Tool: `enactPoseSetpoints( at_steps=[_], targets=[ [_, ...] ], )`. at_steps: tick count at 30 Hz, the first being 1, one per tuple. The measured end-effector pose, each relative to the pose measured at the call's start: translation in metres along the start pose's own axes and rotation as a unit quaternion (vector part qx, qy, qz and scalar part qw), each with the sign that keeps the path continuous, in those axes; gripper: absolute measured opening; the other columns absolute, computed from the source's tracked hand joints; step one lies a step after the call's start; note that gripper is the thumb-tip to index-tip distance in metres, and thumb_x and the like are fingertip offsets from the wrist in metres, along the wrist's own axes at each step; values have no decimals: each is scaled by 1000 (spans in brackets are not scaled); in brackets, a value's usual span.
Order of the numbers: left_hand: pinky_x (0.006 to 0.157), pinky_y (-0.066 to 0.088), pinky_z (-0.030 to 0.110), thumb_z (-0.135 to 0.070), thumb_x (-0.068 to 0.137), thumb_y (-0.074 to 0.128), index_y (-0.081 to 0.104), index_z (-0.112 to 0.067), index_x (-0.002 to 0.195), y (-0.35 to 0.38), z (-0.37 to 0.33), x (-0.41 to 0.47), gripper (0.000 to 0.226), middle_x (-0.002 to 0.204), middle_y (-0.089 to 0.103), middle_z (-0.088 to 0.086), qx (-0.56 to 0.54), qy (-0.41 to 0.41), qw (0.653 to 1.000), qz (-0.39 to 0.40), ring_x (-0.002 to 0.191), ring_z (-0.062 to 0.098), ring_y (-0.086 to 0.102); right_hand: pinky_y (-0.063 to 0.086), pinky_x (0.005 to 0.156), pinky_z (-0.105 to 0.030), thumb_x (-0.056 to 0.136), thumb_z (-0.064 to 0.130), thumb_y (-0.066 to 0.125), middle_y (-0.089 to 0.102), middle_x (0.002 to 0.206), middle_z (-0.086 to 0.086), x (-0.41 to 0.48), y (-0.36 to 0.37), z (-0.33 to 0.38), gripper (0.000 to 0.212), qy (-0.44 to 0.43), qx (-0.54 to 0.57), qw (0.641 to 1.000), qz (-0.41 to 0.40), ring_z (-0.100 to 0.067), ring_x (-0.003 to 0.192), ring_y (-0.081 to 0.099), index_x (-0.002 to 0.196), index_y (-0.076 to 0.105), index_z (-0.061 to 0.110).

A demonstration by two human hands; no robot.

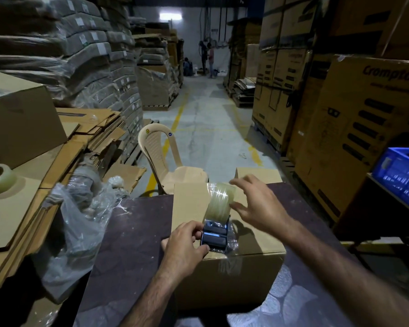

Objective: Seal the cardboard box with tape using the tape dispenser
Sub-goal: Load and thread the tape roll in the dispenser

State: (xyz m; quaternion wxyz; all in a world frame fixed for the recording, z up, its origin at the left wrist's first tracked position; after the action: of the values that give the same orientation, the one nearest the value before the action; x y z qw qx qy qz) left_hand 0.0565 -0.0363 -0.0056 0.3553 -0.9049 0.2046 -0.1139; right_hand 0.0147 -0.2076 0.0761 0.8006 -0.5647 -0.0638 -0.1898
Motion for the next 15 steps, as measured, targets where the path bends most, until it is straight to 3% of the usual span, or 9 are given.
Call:
enactPoseSetpoints(
  at_steps=[2,4,7,15],
  targets=[
    [81,32,29,-28,77,76,59,-35,102,0,1,1,32,91,57,-17,5,-10,1000,-1,82,-9,49,50,78,-29,84,28,70,55,101,6,-32,1,-2,32,17,43,996,-82,-8,90,54,114,62,23],
    [73,27,25,-29,75,77,58,-34,99,1,0,1,31,91,58,-16,5,-21,1000,2,82,-7,49,46,71,-24,82,25,72,55,89,9,-52,17,-1,20,5,59,994,-91,-7,81,52,102,68,21],
    [73,29,27,-27,73,78,59,-33,97,4,0,1,31,94,59,-15,1,-49,999,7,85,-2,52,49,74,-24,84,27,69,55,95,11,-63,51,-3,26,-3,58,997,-42,-9,89,53,110,67,27],
    [83,46,37,-19,69,81,57,-29,86,18,4,4,30,73,53,-13,-18,-100,994,51,73,7,53,54,58,-31,79,26,75,58,92,4,-62,47,-3,19,-20,38,995,-94,-17,81,57,98,72,25]
  ],
)
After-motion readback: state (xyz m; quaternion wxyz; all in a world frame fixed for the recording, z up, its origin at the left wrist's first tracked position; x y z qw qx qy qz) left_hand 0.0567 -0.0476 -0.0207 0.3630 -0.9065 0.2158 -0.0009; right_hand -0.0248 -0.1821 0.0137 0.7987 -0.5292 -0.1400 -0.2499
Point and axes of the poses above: each hand's wrist, its own x-axis towards the middle knuckle, its own y-axis out of the palm, z = x × y, the point moved 9 cm from there along x, towards the middle knuckle
